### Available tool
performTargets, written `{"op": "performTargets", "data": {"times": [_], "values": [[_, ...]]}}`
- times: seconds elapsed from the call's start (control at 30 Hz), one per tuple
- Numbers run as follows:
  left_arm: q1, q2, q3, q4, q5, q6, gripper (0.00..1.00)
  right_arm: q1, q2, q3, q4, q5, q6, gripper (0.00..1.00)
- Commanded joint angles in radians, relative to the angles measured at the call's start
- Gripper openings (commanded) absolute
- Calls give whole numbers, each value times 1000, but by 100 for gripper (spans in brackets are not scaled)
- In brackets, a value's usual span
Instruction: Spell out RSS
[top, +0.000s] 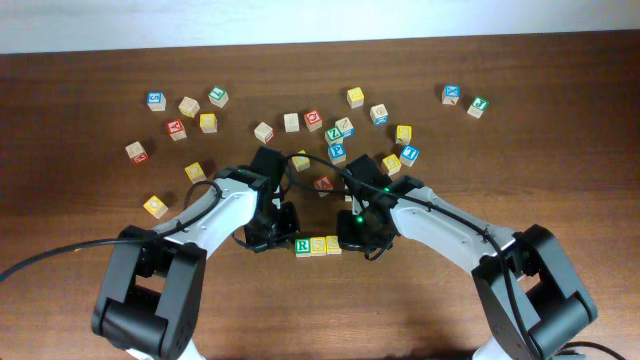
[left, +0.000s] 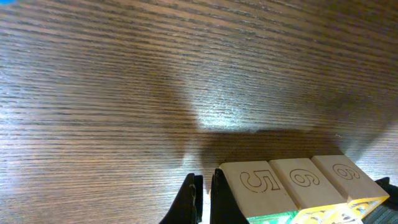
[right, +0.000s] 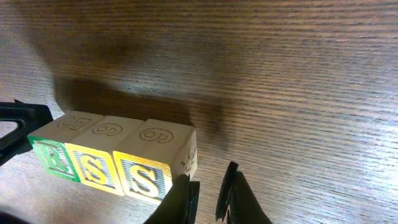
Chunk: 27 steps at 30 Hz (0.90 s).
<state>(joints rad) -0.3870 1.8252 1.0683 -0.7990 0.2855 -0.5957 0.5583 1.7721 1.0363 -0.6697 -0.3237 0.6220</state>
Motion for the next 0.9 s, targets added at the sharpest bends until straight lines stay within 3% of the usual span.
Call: {"op": "performTargets", "data": {"times": [0.0, 0.3, 0.5, 0.63, 0.73, 0.87], "values": [[-6, 10, -8, 3, 44, -11, 0, 6, 4, -6, 9, -32, 1, 7], [-6, 10, -8, 2, 51, -11, 0, 6, 4, -6, 10, -29, -1, 5], [-5, 9, -8, -18, -26, -11, 0, 2, 4, -6, -6, 48, -4, 11], [-5, 9, -8, -43, -134, -19, 0, 2, 4, -6, -7, 87, -94, 18], [21, 9, -7, -43, -192, -21, 0, -6, 3, 2, -17, 104, -95, 18], [126, -31, 3, -44, -201, 30, 0, -49, 3, 117, -127, 100, -223, 13]]}}
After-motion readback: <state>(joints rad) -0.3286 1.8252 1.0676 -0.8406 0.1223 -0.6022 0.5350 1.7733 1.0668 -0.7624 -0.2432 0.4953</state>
